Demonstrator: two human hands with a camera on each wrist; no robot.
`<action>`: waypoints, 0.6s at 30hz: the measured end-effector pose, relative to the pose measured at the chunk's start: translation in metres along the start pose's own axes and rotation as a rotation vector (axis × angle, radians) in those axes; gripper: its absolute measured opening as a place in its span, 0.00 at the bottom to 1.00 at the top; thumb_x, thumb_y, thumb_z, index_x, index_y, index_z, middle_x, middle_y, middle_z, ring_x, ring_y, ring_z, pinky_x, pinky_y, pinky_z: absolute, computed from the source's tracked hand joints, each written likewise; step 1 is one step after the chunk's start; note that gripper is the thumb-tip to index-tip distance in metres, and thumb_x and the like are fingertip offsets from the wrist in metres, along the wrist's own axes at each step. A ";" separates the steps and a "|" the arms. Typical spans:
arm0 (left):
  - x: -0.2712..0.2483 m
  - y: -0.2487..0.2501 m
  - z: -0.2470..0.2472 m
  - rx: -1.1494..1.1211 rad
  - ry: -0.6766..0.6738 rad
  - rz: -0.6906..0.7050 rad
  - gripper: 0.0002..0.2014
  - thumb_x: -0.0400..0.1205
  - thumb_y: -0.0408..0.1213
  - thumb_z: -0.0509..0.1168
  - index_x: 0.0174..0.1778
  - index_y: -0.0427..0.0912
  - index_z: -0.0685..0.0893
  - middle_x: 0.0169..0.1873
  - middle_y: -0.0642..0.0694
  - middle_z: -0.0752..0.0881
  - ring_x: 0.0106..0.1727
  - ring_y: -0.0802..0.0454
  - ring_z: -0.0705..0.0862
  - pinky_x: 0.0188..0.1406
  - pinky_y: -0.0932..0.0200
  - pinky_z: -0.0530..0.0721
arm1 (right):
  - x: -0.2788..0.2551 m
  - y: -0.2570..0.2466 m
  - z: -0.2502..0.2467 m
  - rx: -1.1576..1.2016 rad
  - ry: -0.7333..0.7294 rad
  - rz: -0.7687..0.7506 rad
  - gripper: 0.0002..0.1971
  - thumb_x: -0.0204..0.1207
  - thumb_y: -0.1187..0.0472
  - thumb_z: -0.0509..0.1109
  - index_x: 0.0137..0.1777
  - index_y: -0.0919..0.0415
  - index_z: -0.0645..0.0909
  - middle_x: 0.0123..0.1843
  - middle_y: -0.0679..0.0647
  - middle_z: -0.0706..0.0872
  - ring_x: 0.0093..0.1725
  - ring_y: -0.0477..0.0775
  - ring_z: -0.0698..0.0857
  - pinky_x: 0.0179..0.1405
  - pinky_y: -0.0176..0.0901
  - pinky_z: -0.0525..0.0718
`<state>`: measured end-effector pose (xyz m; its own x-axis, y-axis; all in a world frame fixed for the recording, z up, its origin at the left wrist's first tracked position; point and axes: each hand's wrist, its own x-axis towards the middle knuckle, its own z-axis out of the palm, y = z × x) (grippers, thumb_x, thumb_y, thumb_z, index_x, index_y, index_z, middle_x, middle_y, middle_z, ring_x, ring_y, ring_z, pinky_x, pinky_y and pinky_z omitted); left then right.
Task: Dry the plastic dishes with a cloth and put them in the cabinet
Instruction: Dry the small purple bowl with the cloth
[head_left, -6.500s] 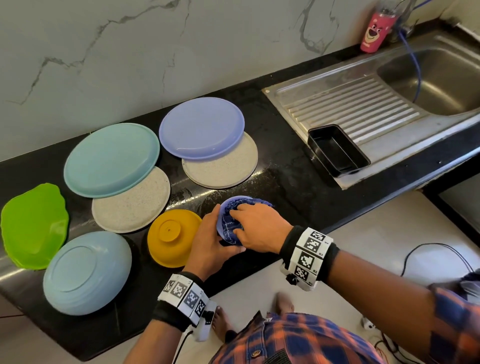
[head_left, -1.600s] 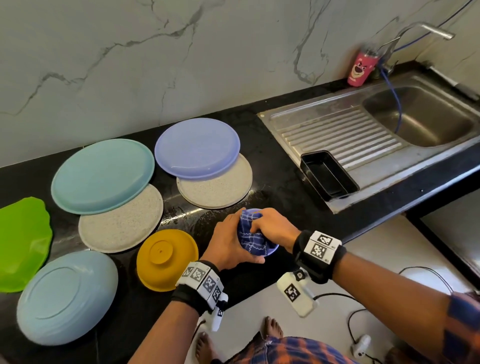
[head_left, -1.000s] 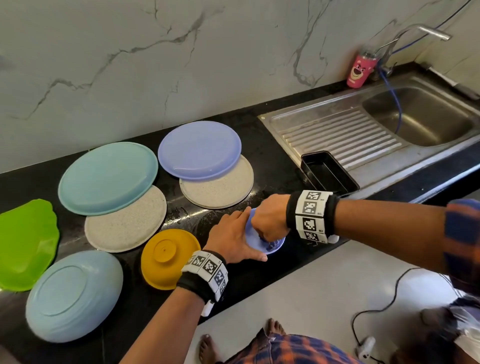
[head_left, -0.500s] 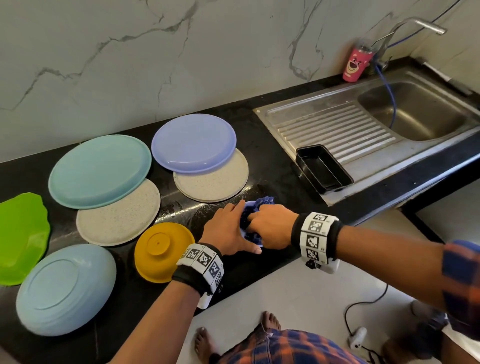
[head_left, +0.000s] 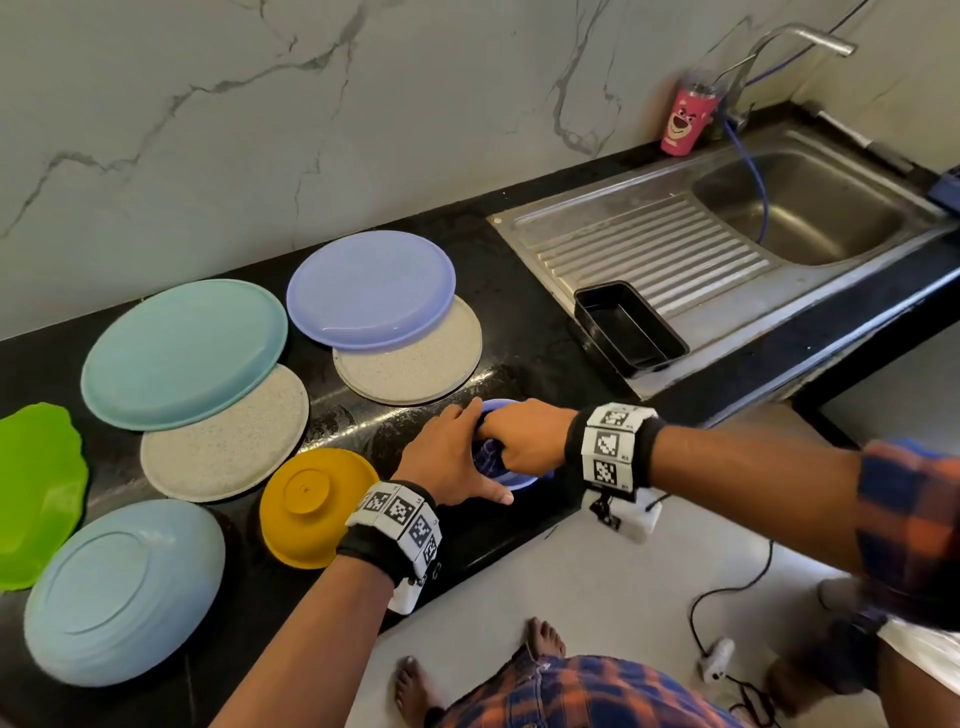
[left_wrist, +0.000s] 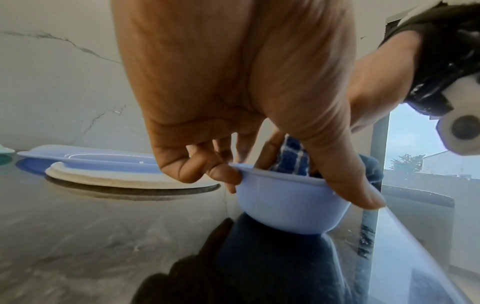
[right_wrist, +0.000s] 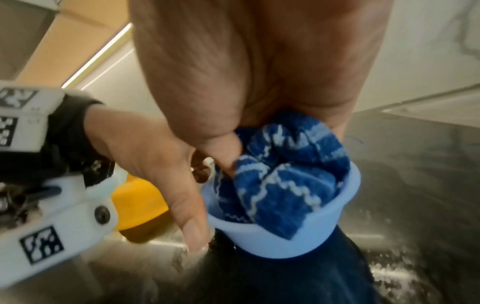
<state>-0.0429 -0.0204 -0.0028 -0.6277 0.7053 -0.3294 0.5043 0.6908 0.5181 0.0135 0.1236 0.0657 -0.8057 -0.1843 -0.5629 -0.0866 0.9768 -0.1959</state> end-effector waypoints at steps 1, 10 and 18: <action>0.001 0.000 0.000 0.002 -0.002 -0.007 0.69 0.51 0.67 0.82 0.86 0.50 0.55 0.77 0.46 0.71 0.77 0.43 0.72 0.73 0.39 0.76 | 0.000 0.001 0.006 0.058 0.003 0.000 0.15 0.81 0.63 0.64 0.65 0.57 0.84 0.58 0.55 0.89 0.48 0.54 0.86 0.47 0.41 0.79; 0.004 0.004 -0.003 0.066 -0.063 0.003 0.73 0.44 0.75 0.73 0.86 0.49 0.56 0.74 0.44 0.72 0.74 0.43 0.74 0.71 0.42 0.77 | -0.011 0.001 -0.026 -0.300 -0.212 -0.069 0.16 0.85 0.58 0.64 0.69 0.53 0.84 0.63 0.54 0.87 0.61 0.58 0.84 0.49 0.40 0.73; 0.005 0.006 -0.002 0.040 -0.027 -0.030 0.69 0.42 0.76 0.71 0.82 0.56 0.59 0.72 0.50 0.74 0.71 0.44 0.76 0.65 0.39 0.82 | -0.012 0.027 -0.006 -0.660 0.177 -0.186 0.14 0.84 0.63 0.60 0.63 0.52 0.84 0.62 0.47 0.84 0.62 0.61 0.76 0.45 0.50 0.73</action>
<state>-0.0444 -0.0129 0.0004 -0.6271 0.6878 -0.3657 0.5089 0.7171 0.4762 0.0171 0.1530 0.0722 -0.8215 -0.3889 -0.4170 -0.5239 0.8034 0.2829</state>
